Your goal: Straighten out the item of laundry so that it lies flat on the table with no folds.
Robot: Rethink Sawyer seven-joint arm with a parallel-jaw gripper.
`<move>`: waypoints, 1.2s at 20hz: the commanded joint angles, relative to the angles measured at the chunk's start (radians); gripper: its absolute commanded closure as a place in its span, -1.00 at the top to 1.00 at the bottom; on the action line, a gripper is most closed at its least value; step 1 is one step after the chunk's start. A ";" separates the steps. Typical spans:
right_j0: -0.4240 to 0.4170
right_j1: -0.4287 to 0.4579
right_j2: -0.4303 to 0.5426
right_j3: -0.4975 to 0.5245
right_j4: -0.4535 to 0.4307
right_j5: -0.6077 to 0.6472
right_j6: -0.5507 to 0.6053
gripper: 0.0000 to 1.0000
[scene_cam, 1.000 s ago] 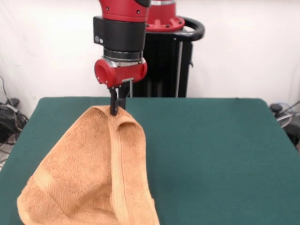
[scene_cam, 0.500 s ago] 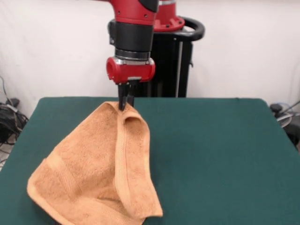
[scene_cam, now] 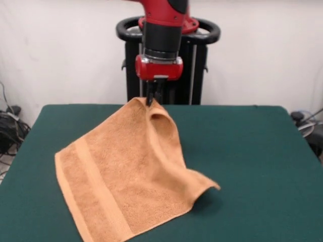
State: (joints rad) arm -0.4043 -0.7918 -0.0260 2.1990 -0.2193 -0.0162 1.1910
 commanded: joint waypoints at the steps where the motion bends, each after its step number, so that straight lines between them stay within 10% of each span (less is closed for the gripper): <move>1: 0.063 -0.009 -0.063 0.083 0.074 -0.002 0.299 -1.00; 24: 0.075 -0.010 -0.060 0.093 0.085 -0.019 0.304 -1.00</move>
State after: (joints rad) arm -0.3577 -0.8446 -0.0769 2.2739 -0.2050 -0.0164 1.2127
